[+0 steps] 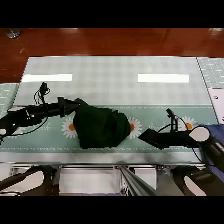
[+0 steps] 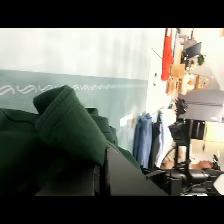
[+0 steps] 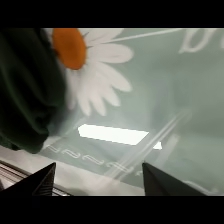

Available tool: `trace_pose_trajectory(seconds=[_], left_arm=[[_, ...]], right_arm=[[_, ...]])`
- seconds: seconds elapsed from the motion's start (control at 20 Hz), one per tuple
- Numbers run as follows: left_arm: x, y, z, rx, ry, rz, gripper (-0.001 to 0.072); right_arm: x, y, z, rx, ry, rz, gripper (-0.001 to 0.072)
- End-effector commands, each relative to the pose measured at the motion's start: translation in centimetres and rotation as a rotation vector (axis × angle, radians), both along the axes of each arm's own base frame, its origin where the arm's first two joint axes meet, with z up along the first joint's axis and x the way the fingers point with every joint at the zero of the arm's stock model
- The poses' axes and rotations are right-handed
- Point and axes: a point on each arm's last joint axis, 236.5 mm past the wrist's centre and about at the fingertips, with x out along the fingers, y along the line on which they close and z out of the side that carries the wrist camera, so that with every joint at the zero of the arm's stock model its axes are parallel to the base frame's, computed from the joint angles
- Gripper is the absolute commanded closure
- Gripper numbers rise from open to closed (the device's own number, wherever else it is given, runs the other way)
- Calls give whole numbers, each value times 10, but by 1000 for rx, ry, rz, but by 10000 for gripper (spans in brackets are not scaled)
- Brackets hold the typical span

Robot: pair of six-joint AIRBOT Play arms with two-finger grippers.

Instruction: Fold the shirts.

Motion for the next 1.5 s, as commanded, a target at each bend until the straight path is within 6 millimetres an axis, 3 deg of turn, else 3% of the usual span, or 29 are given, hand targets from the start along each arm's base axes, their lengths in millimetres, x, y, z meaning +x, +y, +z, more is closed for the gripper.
trace_pose_trajectory(seconds=[0.0, 0.25, 0.45, 0.5, 0.55, 0.6, 0.7, 0.8, 0.85, 0.95, 1.05, 1.15, 1.25, 1.35, 1.45], left_arm=[[4, 7, 7, -35, -26, 7, 681], [-1, 7, 15, -62, -53, -19, 681], [-1, 7, 17, -59, -61, -22, 681], [-1, 7, 18, -48, -72, -22, 682], [0, 9, 20, -24, -89, -15, 683], [4, 12, 25, -2, -103, 7, 683], [13, 19, 44, 50, -140, 34, 684], [31, 28, 86, 110, -233, 60, 683], [42, 31, 127, 136, -341, 77, 683], [55, 43, 213, 312, -597, 138, 684], [59, 78, 292, 560, -780, 292, 684], [43, 113, 353, 733, -859, 441, 684], [16, 129, 395, 830, -905, 519, 684], [-18, 123, 434, 847, -1000, 546, 683], [-60, 111, 473, 835, -1112, 574, 683]], right_arm=[[8, 37, -4, 68, 9, -36, 91], [41, 71, -14, 46, -5, -24, 91], [48, 104, -31, 25, 49, 53, 102], [51, 110, -32, 24, 48, 65, 231], [57, 114, -30, 23, 26, 87, 591], [67, 117, -24, 28, -12, 102, 689], [95, 112, 4, 42, -82, 141, 690], [140, 91, 56, 29, -211, 164, 690], [167, 76, 95, 16, -297, 147, 690], [206, 45, 187, -30, -509, 111, 690], [217, 18, 289, -96, -749, 76, 690], [196, -2, 372, -176, -940, 82, 690], [155, -16, 428, -216, -1051, 103, 690], [110, -24, 457, -227, -1111, 128, 689], [63, -20, 465, -185, -1120, 187, 689]])
